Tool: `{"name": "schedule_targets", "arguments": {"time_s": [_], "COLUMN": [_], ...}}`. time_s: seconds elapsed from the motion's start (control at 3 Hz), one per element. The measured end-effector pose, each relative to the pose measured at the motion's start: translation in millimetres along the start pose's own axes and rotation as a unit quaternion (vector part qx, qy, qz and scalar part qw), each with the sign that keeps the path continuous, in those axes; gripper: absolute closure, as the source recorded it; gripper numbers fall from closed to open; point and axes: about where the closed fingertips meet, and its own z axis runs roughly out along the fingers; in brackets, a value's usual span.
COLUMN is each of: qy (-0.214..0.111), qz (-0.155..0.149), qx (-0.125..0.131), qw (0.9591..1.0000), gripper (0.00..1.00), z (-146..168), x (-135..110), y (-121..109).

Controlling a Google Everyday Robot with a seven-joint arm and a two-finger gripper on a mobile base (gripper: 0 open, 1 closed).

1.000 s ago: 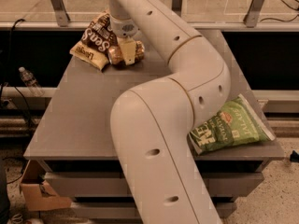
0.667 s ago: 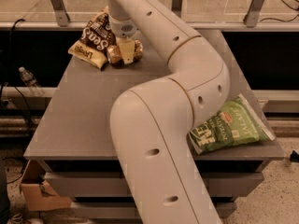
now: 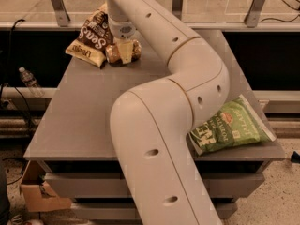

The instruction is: Move orange can near brown chip bag

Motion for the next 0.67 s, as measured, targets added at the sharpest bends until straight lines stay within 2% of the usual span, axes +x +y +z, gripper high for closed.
{"name": "schedule_targets", "arguments": {"time_s": [0.33,0.67], "qy": [-0.001,-0.002], "qz": [0.0,-0.001], "qx": [0.005,0.007], "qw": [1.0,1.0], "gripper": [0.12,0.0], "z": [4.2,6.0], "x": [-1.3,-2.2], "y": [-3.4,-5.6]}}
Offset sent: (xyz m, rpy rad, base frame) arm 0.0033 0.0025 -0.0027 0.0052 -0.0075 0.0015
